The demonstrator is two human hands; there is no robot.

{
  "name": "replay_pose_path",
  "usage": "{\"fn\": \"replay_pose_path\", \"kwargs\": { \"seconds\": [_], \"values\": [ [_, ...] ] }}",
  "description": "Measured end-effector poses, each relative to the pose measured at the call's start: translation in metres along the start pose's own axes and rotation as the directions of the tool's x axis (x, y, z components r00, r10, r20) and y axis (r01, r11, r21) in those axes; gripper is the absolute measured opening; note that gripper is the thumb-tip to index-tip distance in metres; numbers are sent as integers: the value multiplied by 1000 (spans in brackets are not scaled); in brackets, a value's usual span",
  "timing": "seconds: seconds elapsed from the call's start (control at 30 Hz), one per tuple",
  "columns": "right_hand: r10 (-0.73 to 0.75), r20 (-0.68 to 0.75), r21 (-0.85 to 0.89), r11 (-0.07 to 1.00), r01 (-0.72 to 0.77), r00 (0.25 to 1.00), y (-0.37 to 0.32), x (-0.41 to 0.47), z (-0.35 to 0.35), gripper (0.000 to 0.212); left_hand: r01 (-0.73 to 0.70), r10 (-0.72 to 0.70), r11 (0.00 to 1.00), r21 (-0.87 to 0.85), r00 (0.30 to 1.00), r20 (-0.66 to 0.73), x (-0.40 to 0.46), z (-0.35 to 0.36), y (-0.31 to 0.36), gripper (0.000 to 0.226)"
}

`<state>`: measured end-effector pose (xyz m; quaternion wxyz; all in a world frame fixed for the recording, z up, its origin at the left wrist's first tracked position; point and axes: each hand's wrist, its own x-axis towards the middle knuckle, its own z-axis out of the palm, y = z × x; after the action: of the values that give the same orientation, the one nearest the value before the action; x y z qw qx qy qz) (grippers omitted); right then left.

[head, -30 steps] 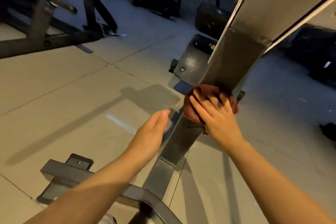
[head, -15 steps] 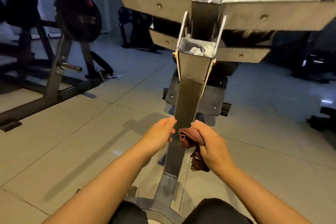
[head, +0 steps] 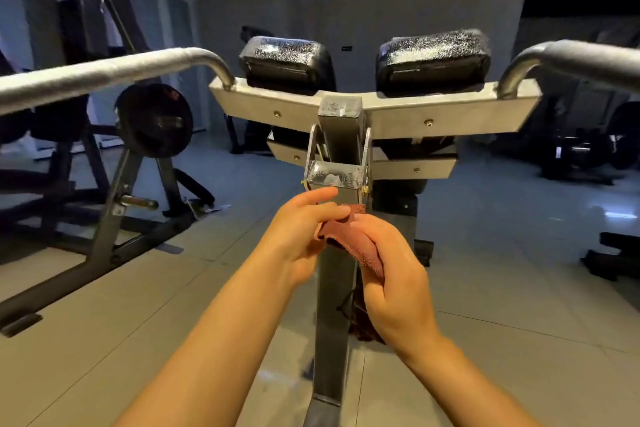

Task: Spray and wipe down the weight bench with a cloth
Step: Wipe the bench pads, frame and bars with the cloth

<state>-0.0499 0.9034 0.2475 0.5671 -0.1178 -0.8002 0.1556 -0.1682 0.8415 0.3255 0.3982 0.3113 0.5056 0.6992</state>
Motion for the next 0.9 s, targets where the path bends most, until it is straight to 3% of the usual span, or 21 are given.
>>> {"fn": "replay_pose_path", "kwargs": {
  "seconds": [0.1,0.2,0.33,0.4,0.47,0.53,0.6,0.77,0.9],
  "values": [
    [-55,50,-106,993,60,997,2,-6,22,69,-28,25,999,47,998,53,6,-16,1,32],
    [-98,78,-198,974,111,992,5,-3,38,78,-266,224,949,168,946,232,15,-31,17,33],
    [-162,6,-383,911,152,987,2,25,48,70,-616,385,729,300,730,564,31,-29,58,31],
    [-156,-10,-527,840,127,988,6,49,54,64,-736,473,539,409,666,576,48,-26,73,32],
    [-77,29,-659,749,77,997,17,66,62,59,-732,592,434,525,671,447,67,-32,75,29],
    [20,116,-779,623,79,993,28,71,75,69,-657,649,510,555,717,253,77,-47,59,24],
    [52,127,-821,566,76,991,36,68,87,83,-595,634,574,563,758,154,81,-64,36,19],
    [18,44,-859,511,28,999,40,73,96,97,-578,537,642,504,808,242,93,-76,3,24],
    [-24,15,-851,525,25,1000,43,69,97,78,-587,510,695,415,810,291,98,-80,4,29]
  ]
}}
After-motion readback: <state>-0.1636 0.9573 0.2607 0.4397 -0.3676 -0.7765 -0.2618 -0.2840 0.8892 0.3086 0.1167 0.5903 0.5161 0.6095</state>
